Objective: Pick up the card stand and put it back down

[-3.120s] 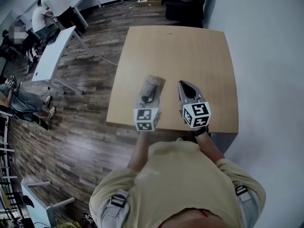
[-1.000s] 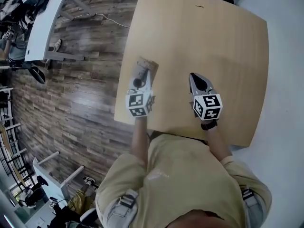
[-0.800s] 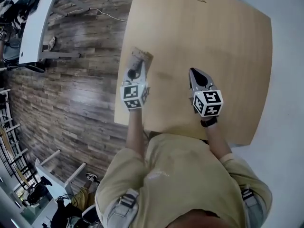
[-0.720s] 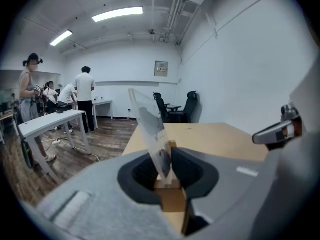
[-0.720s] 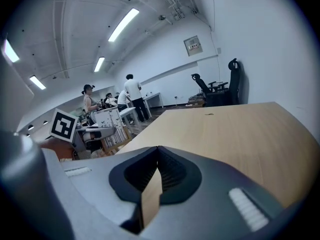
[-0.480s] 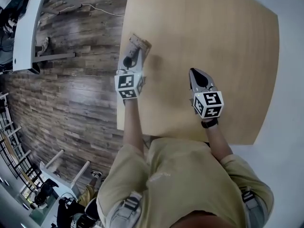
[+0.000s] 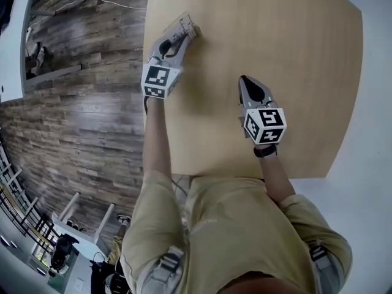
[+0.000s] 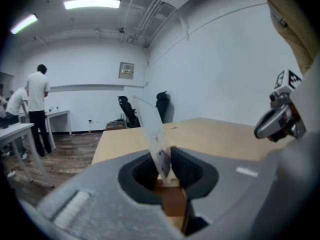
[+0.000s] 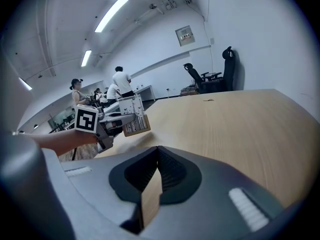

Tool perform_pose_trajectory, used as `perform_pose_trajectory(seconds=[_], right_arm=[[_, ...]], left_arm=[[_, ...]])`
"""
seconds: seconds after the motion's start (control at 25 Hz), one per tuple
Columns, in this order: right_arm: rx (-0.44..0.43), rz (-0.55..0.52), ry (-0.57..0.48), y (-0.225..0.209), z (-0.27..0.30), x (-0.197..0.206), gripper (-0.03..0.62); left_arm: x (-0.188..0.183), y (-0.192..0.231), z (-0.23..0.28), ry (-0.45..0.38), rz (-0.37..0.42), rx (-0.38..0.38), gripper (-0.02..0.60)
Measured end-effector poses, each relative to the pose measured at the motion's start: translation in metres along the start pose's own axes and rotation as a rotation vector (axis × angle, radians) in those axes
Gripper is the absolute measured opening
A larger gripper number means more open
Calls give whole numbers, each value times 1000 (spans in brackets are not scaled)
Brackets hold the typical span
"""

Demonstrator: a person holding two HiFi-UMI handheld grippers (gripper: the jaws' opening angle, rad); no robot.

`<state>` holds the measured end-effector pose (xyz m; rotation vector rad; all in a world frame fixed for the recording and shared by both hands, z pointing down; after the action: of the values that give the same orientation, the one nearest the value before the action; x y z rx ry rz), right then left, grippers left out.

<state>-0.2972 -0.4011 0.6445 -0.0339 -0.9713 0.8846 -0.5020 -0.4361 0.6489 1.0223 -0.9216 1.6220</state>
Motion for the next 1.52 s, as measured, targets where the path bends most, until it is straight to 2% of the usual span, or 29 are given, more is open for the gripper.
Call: perform_pose_trajectory(seconds=[0.08, 0.2, 0.32, 0.4, 0.48, 0.6, 0.68, 0.72, 0.8, 1.12, 1.36, 1.52], right_arm=[[10, 3, 3, -3, 2, 3, 5], [18, -3, 14, -5, 4, 5, 5], [22, -4, 23, -9, 7, 8, 5], [26, -14, 27, -12, 8, 10, 5], [26, -23, 31, -11, 7, 12, 5], [20, -27, 34, -8, 4, 10, 5], [19, -29, 32, -9, 1, 8, 5], [19, -29, 30, -9, -1, 8, 5], [15, -30, 22, -9, -6, 6, 5], [-21, -56, -45, 7, -51, -16, 5], [-66, -97, -106, 23, -116, -20, 5], [-88, -128, -148, 34, -163, -18, 5]], left_arm=[[5, -8, 7, -12, 49, 65, 60], [12, -18, 11, -21, 84, 146, 58], [17, -25, 15, -29, 129, 200, 58], [27, -31, 18, 10, 195, 221, 58], [40, -34, 20, 57, 223, 222, 58], [43, -32, 21, 95, 200, 193, 73], [40, -29, 21, 114, 167, 175, 245], [40, -28, 20, 120, 149, 164, 285], [39, -27, 15, 125, 124, 141, 307], [7, -40, -37, 115, 34, 22, 311], [-17, -88, -89, 114, -31, -94, 311], [-45, -135, -123, 85, -85, -141, 302]])
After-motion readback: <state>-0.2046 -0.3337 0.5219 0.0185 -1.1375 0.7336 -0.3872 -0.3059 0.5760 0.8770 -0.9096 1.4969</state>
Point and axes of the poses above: the fingertips, and each gripper's own axes: z forward along the fingers, y to its left, x out of its underside, the point moved 1 cm from there along -z, backward along the fingers, and after that the axes turned 6 degrees about z, right-handed, at the moved point
